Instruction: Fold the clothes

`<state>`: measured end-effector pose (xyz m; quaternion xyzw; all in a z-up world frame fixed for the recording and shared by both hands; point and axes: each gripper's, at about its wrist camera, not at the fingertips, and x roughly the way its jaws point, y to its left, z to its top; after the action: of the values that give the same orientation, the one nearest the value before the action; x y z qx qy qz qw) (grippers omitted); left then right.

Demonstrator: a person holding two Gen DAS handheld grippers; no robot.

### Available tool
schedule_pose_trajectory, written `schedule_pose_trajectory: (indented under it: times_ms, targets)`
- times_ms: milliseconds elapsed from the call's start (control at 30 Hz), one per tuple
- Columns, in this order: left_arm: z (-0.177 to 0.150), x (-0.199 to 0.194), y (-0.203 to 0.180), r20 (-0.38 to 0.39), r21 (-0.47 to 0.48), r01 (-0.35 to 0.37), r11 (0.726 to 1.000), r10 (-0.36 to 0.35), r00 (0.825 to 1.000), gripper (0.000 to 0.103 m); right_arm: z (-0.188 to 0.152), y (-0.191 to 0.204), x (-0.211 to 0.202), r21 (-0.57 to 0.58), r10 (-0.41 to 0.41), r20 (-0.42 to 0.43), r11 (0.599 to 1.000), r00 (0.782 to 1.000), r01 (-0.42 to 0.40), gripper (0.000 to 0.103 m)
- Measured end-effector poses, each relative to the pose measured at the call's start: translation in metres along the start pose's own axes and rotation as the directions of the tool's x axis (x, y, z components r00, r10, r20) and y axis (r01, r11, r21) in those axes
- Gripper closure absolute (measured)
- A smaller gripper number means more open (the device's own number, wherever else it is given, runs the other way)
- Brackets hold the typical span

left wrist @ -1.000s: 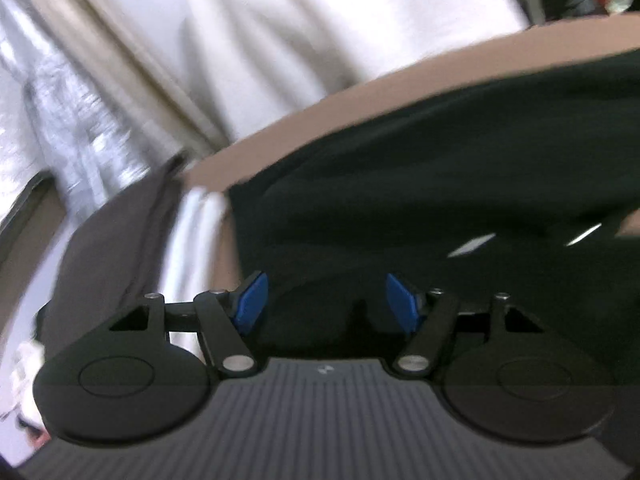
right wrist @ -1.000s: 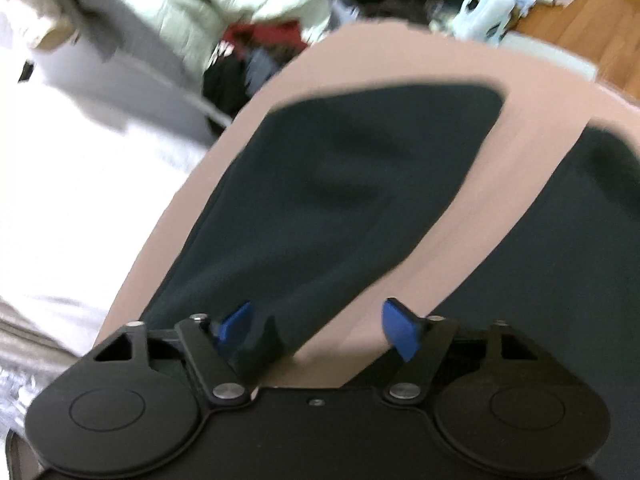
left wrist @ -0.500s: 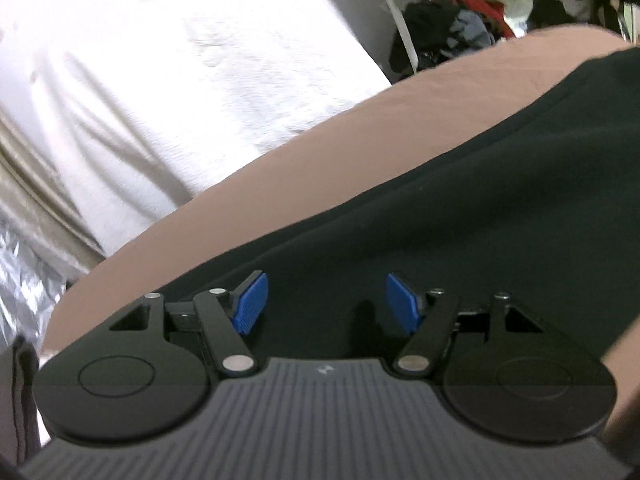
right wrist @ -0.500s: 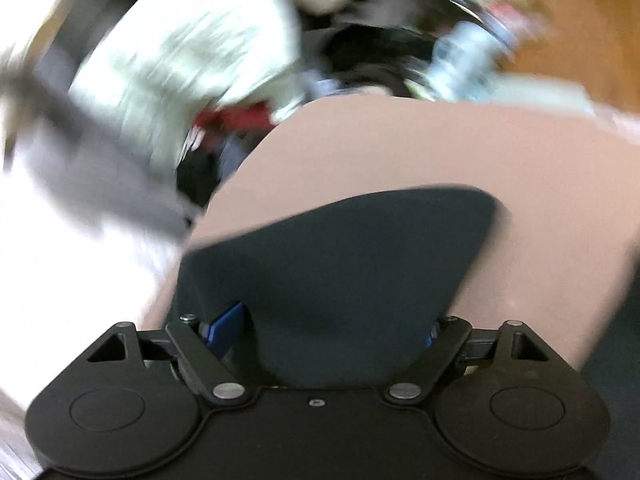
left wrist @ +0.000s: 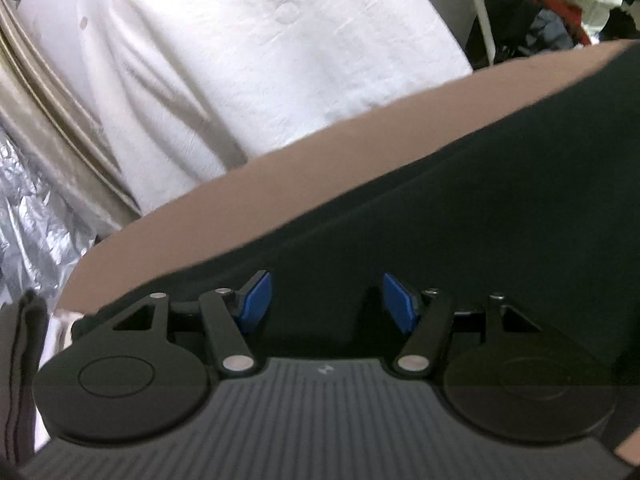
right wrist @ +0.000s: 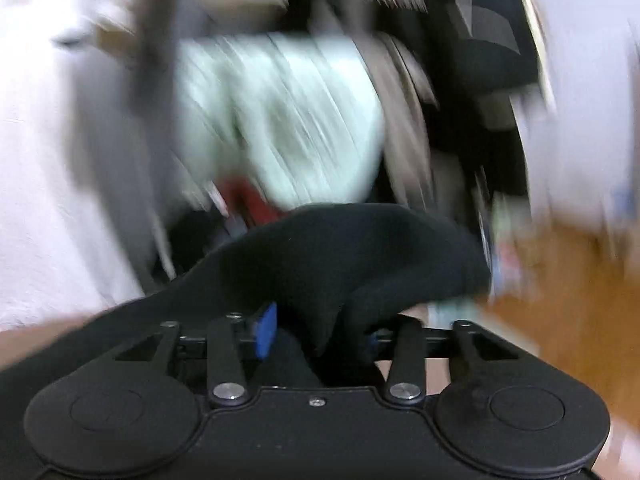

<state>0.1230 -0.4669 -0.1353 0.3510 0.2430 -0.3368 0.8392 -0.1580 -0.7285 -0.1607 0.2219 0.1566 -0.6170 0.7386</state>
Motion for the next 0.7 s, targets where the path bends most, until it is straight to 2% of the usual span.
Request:
schedule_pose_trajectory:
  times_ms: [67, 100, 167, 233, 300, 333, 367, 467, 533, 567, 600, 633, 667, 700]
  targets:
    - [-0.014, -0.007, 0.007, 0.004, 0.024, -0.002, 1.000, 0.002, 1.000, 0.038, -0.019, -0.036, 0.031, 0.182, -0.008, -0.175, 0.982, 0.984, 0.040, 0.054]
    - [-0.020, -0.009, 0.010, 0.004, 0.043, 0.004, 0.999, -0.005, 1.000, 0.038, -0.028, -0.054, 0.036, 0.285, 0.040, -0.190, 0.958, 0.981, 0.016, 0.054]
    - [-0.029, -0.010, 0.009, 0.001, 0.079, 0.030, 0.996, -0.030, 1.000, 0.037, -0.029, -0.078, 0.034, 0.422, 0.122, -0.170, 0.906, 0.978, -0.039, 0.053]
    - [-0.031, -0.007, 0.006, -0.013, 0.082, 0.078, 0.994, -0.077, 0.997, 0.037, -0.026, -0.095, 0.031, 0.523, 0.188, -0.162, 0.849, 0.969, -0.078, 0.041]
    - [-0.032, -0.003, 0.006, -0.025, 0.054, 0.107, 0.993, -0.106, 0.994, 0.031, -0.031, -0.105, 0.030, 0.603, 0.273, -0.142, 0.786, 0.951, -0.136, 0.029]
    - [-0.032, -0.002, 0.006, -0.030, 0.040, 0.122, 0.992, -0.121, 0.992, 0.023, -0.033, -0.107, 0.031, 0.631, 0.311, -0.130, 0.758, 0.941, -0.164, 0.025]
    - [-0.033, 0.000, 0.005, -0.036, 0.026, 0.136, 0.990, -0.135, 0.990, 0.020, -0.036, -0.104, 0.034, 0.640, 0.334, -0.124, 0.746, 0.934, -0.182, 0.023]
    - [-0.034, 0.005, 0.005, -0.051, -0.016, 0.179, 0.984, -0.180, 0.982, 0.020, -0.037, -0.091, 0.042, 0.589, 0.341, -0.139, 0.784, 0.930, -0.199, 0.018]
    - [-0.035, 0.009, 0.004, -0.060, -0.045, 0.207, 0.977, -0.209, 0.976, 0.021, -0.031, -0.065, 0.058, 0.488, 0.344, -0.179, 0.845, 0.922, -0.220, 0.012]
    - [-0.036, 0.010, 0.004, -0.064, -0.060, 0.220, 0.974, -0.224, 0.972, 0.023, -0.023, -0.048, 0.068, 0.406, 0.330, -0.212, 0.886, 0.920, -0.224, 0.012]
    - [-0.036, 0.012, 0.004, -0.068, -0.074, 0.234, 0.970, -0.239, 0.969, 0.024, -0.017, -0.034, 0.071, 0.322, 0.308, -0.219, 0.918, 0.926, -0.230, 0.036]
    - [-0.037, 0.014, 0.003, -0.072, -0.089, 0.247, 0.965, -0.253, 0.965, 0.027, -0.011, -0.023, 0.068, 0.237, 0.281, -0.198, 0.943, 0.939, -0.232, 0.093]
    - [-0.037, 0.015, 0.003, -0.076, -0.103, 0.260, 0.960, -0.268, 0.960, 0.027, -0.001, -0.013, 0.056, 0.159, 0.271, -0.138, 0.955, 0.953, -0.249, 0.092]
    - [-0.038, 0.017, 0.003, -0.079, -0.118, 0.273, 0.955, -0.283, 0.956, 0.027, 0.013, -0.005, 0.036, 0.085, 0.280, -0.040, 0.957, 0.959, -0.276, 0.093]
